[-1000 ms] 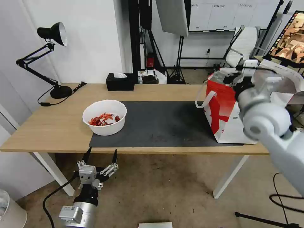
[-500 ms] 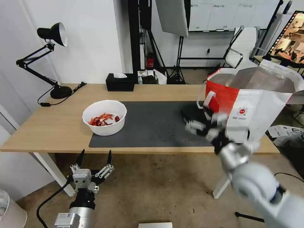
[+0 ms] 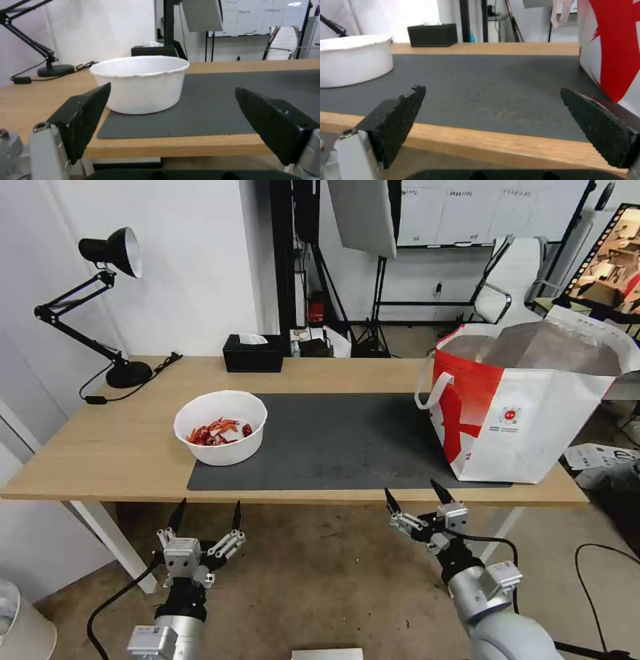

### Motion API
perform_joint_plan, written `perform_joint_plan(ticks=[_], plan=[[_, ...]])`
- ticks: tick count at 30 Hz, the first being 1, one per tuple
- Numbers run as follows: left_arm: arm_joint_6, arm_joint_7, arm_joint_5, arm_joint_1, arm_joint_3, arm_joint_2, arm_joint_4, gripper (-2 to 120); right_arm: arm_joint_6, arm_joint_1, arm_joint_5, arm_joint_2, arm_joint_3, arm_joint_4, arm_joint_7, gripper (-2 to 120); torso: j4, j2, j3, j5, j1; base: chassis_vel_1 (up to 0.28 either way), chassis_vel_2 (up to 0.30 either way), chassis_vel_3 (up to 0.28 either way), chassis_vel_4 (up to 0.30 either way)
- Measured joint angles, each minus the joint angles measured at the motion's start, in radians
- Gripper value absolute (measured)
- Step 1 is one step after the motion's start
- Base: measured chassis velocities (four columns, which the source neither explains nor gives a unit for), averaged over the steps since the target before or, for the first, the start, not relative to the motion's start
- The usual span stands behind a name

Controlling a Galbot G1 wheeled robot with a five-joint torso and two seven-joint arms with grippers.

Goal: Pick up the trash from the table and place it into the takeout bag.

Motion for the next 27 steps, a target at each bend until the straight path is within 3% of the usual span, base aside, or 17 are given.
perform_joint_plan(ticks=[20,24,26,27], plan=[[0.007,0.0,-0.015,-0.018,-0.003,0.018,0.017,100,-0.011,0.008,-0.002,-0.006,-0.003,-0.01,0.013,100,0.0001,0.0,0.0,0.0001,0.0,0.0,0.0,0.0,0.0],[0.079,-0.015,-0.085,-0.079,-0.016,0.062,-0.007,100,-0.012,0.009,-0.001,-0.006,-0.003,-0.01,0.014,100,0.0003,0.0,0.0,0.0,0.0,0.0,0.0,0.0,0.0],[0.137,-0.042,-0.153,-0.139,-0.03,0.101,-0.026,100,-0.012,0.009,-0.001,-0.006,-0.003,-0.01,0.014,100,0.0,0.0,0.0,-0.0001,0.0,0.0,0.0,0.0,0.0],[0.209,-0.076,-0.231,-0.182,-0.044,0.145,-0.042,100,-0.012,0.009,-0.001,-0.006,-0.003,-0.01,0.014,100,-0.0002,0.0,0.0,-0.0001,0.0,0.0,0.0,0.0,0.0]])
